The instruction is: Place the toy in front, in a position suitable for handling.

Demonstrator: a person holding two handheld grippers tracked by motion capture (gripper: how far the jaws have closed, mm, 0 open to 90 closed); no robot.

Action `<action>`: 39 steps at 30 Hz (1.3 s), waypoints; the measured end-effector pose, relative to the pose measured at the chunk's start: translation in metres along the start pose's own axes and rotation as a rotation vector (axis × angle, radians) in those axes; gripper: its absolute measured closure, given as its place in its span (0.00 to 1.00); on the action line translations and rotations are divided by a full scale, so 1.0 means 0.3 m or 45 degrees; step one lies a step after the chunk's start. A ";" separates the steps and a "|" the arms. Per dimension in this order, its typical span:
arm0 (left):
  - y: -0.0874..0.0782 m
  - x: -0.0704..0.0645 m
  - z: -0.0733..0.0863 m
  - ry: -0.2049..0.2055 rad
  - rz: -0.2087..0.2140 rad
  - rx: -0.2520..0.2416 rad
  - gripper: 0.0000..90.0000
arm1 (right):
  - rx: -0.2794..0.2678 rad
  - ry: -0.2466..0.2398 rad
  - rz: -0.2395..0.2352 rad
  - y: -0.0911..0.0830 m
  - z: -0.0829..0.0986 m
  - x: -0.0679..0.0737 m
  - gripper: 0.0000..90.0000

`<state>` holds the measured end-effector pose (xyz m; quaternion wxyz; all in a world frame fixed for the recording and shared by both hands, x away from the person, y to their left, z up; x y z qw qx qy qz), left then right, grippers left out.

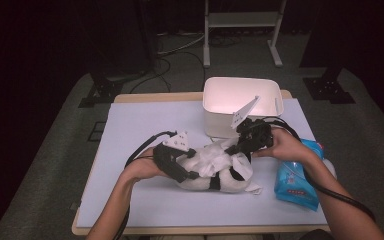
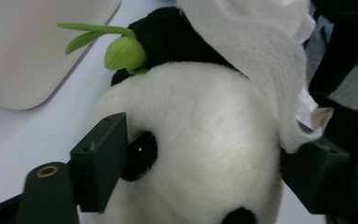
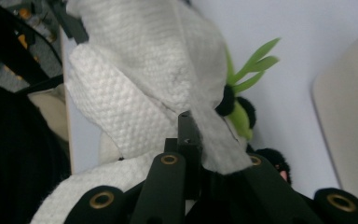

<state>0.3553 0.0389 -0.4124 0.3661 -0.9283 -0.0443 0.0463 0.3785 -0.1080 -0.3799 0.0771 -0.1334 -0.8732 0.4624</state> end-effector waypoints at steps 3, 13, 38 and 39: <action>-0.010 -0.004 -0.020 -0.024 0.025 -0.019 0.21 | 0.014 -0.008 -0.017 0.006 0.019 0.023 0.95; -0.031 0.009 -0.048 -0.092 0.052 -0.031 0.13 | 0.001 -0.010 -0.069 0.003 0.072 0.063 0.95; 0.030 0.012 0.015 -0.034 0.067 0.111 0.30 | 0.023 -0.061 -0.105 0.029 0.056 0.101 0.95; 0.024 0.014 0.009 -0.021 0.057 0.104 0.31 | 0.016 -0.059 -0.099 0.026 0.053 0.097 0.95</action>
Point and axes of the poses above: each handheld gripper's, and its own axes: y roughly forward along the jaws, z roughly out of its underside, x roughly to its left, the point moved 9 cm from there along y, roughly forward along the jaws, and after that the axes turned 4 degrees about z, right-handed, at the moved point
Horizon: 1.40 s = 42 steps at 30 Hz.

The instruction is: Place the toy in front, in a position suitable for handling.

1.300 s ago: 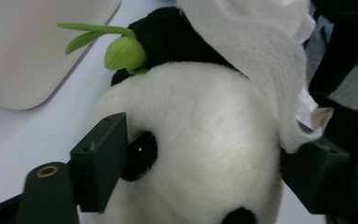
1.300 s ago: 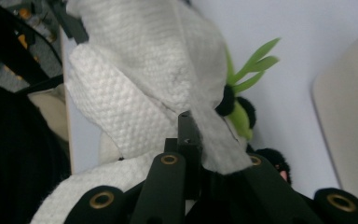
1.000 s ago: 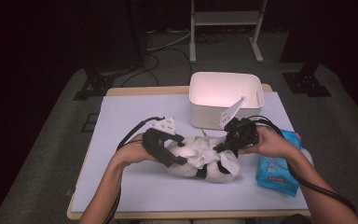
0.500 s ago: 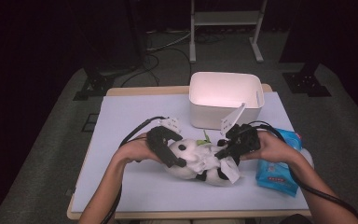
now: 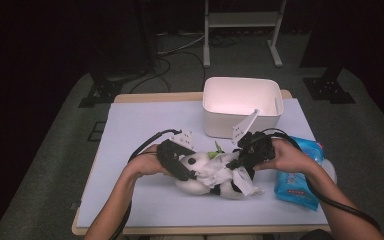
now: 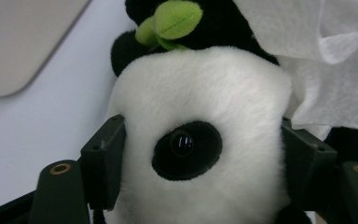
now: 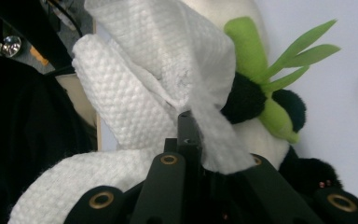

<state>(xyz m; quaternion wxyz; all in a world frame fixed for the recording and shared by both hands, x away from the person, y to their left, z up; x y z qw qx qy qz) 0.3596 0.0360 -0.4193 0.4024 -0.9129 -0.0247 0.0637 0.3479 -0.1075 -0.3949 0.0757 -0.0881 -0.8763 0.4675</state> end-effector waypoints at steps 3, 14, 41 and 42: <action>-0.009 -0.003 -0.018 0.037 -0.025 -0.013 0.33 | -0.029 0.015 0.027 -0.021 -0.005 -0.020 0.95; -0.016 -0.023 -0.019 0.103 -0.020 0.001 0.31 | -0.008 0.105 0.091 -0.051 0.029 -0.114 0.95; 0.071 -0.033 0.032 -0.041 0.091 0.051 0.19 | 0.050 -0.001 -0.060 0.048 0.050 0.003 0.94; 0.068 -0.033 0.030 -0.033 0.075 0.045 0.19 | 0.048 -0.014 -0.062 0.051 0.054 0.008 0.94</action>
Point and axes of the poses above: each handheld gripper's, and its own axes: y roughly forward along the jaws, z roughly out of its underside, x roughly to its left, the point moved 9 cm from there along y, roughly forward along the jaws, and after that the axes turned 4 degrees about z, right-handed, at the moved point
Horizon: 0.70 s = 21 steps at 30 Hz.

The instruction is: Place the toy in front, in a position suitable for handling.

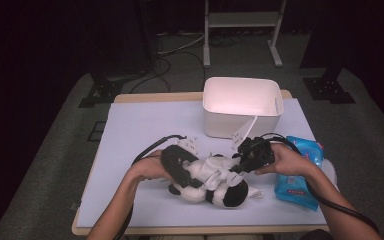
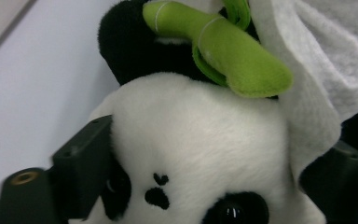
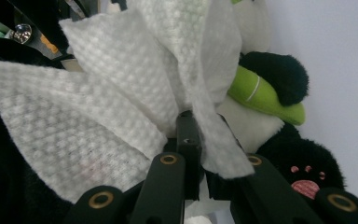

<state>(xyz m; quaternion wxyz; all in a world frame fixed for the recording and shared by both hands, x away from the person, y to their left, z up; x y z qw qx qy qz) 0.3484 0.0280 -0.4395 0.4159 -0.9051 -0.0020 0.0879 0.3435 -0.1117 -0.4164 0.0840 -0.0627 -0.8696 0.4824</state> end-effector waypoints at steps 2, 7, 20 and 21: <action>-0.004 0.000 -0.004 0.003 -0.024 -0.011 0.27 | -0.006 0.009 0.006 -0.004 0.002 -0.003 0.94; -0.025 0.003 -0.025 0.052 -0.088 -0.036 0.39 | -0.012 0.040 0.024 -0.017 0.006 -0.020 0.94; -0.045 0.043 -0.089 0.135 -0.277 -0.106 0.44 | -0.054 0.086 0.130 -0.102 -0.004 -0.084 0.94; -0.042 0.043 -0.090 0.136 -0.279 -0.109 0.43 | -0.054 0.088 0.137 -0.106 -0.003 -0.088 0.94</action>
Point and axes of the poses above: each handheld gripper's, and its own axes: y roughly forward along the jaws, z roughly out of its underside, x roughly to its left, the point moved 9 cm from there along y, roughly forward along the jaws, and after that the axes turned 4 degrees about z, right-handed, at the moved point
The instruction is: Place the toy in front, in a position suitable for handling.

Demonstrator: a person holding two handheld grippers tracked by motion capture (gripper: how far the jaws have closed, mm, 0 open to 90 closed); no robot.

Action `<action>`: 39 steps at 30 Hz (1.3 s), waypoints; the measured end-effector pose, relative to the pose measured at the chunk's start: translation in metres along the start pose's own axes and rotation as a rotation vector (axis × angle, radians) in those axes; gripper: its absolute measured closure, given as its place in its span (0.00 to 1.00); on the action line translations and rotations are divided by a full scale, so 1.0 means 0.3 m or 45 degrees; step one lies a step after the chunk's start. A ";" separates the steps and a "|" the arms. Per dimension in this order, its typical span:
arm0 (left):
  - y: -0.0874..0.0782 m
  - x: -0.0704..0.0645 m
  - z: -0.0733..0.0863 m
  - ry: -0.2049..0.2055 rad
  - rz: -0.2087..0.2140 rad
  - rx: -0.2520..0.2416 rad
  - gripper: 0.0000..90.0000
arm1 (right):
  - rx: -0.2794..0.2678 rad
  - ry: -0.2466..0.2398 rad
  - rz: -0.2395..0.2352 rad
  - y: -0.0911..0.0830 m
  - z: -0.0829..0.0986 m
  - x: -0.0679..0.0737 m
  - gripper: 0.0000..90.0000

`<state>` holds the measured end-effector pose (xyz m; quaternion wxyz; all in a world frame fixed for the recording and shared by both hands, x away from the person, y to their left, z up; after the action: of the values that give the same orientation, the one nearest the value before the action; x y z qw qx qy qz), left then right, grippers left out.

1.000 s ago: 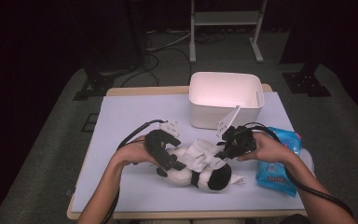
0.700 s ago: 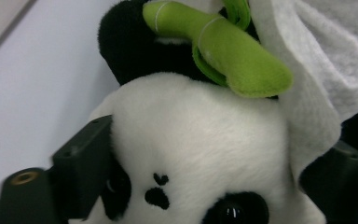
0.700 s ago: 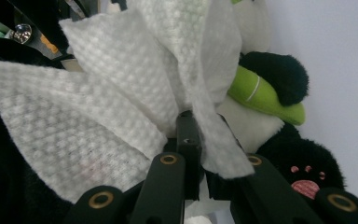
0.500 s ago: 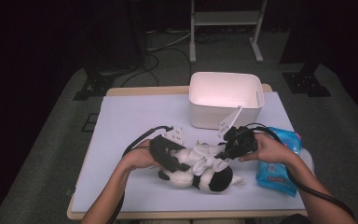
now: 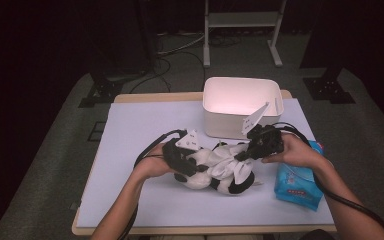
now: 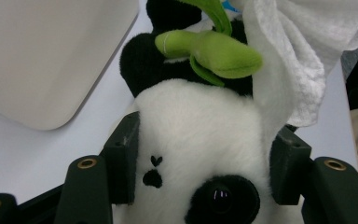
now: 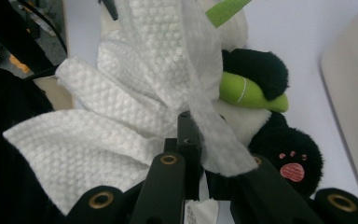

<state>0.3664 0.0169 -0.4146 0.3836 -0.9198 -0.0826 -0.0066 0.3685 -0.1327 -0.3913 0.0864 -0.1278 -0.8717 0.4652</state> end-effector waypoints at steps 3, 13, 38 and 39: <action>0.005 -0.016 0.002 -0.013 0.019 -0.009 0.40 | 0.014 -0.008 0.019 0.013 0.006 -0.003 0.94; -0.025 -0.043 0.071 -0.116 0.097 0.004 0.19 | 0.042 -0.029 -0.044 0.082 0.047 0.050 0.95; -0.017 -0.050 0.108 -0.187 0.077 -0.066 0.28 | 0.093 -0.032 0.165 -0.037 0.007 -0.038 0.95; -0.014 -0.053 0.102 -0.184 0.079 -0.067 0.28 | 0.103 -0.031 0.176 -0.041 0.007 -0.044 0.95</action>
<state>0.3486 0.0390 -0.4345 0.3524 -0.9297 -0.0814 0.0694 0.3786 -0.1449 -0.3826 0.0484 -0.1784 -0.8423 0.5063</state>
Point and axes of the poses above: each handheld gripper's, and its own axes: y roughly forward along the jaws, z roughly out of its underside, x roughly to its left, the point moved 9 cm from there along y, roughly forward along the jaws, and after that the axes turned 4 degrees about z, right-handed, at the moved point
